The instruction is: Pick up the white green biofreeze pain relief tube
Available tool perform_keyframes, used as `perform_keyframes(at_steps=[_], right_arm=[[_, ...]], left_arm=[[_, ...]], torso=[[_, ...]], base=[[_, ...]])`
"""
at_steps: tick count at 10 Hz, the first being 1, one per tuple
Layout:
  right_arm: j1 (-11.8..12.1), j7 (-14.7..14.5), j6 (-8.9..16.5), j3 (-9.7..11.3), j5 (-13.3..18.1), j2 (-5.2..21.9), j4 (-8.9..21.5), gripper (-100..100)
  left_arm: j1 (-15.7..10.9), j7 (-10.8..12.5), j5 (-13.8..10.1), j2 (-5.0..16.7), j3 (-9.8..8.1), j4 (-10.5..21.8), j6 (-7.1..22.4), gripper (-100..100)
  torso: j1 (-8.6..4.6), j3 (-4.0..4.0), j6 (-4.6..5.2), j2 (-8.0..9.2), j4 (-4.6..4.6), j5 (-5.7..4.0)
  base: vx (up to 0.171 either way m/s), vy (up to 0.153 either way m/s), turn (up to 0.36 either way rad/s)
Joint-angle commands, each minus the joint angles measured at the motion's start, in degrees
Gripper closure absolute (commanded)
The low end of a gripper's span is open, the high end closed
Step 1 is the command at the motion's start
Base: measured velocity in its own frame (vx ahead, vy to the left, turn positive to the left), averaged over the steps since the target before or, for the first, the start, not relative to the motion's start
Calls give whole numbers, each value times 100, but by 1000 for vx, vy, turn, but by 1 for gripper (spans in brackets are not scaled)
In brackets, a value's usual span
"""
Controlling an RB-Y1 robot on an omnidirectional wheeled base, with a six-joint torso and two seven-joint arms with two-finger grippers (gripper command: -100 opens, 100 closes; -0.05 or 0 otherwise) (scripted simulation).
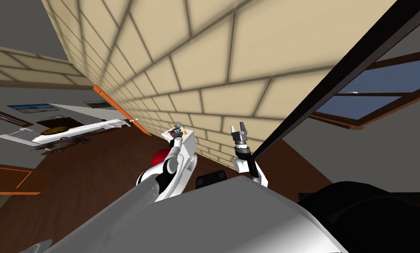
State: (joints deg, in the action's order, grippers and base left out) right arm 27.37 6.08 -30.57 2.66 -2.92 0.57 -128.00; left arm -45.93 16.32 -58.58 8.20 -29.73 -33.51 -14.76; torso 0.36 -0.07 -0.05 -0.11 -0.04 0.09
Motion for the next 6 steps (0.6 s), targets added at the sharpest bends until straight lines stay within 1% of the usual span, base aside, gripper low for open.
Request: perform_keyframes(at_steps=[1,2,3,4,5,6], right_arm=[[0,0,0,0,0,0,0,0],[0,0,0,0,0,0,0,0],[0,0,0,1,0,-1,0,0],[0,0,0,0,0,0,0,0],[0,0,0,0,0,0,0,0],[0,0,0,-1,0,0,0,0]], left_arm=[[-22,-200,13,-144,-195,-127,50,-100],[-22,-200,13,-144,-195,-127,50,-100],[-187,-286,269,-393,-351,-99,-41,-100],[-187,-286,269,-459,-351,-99,-41,-100],[-352,-371,517,-704,-508,-72,-132,-100],[-352,-371,525,-773,-508,-72,-132,-100]], torso=[[0,0,0,0,0,0],[-12,0,2,2,-1,-1],[-23,0,2,2,-1,-4],[-12,-1,0,-2,-1,-2],[-6,-3,2,-4,-2,0],[10,-3,0,-3,-2,2]], base=[[4,35,-15],[-1,6,-10],[9,46,157],[18,66,80],[11,116,130],[20,95,71]])
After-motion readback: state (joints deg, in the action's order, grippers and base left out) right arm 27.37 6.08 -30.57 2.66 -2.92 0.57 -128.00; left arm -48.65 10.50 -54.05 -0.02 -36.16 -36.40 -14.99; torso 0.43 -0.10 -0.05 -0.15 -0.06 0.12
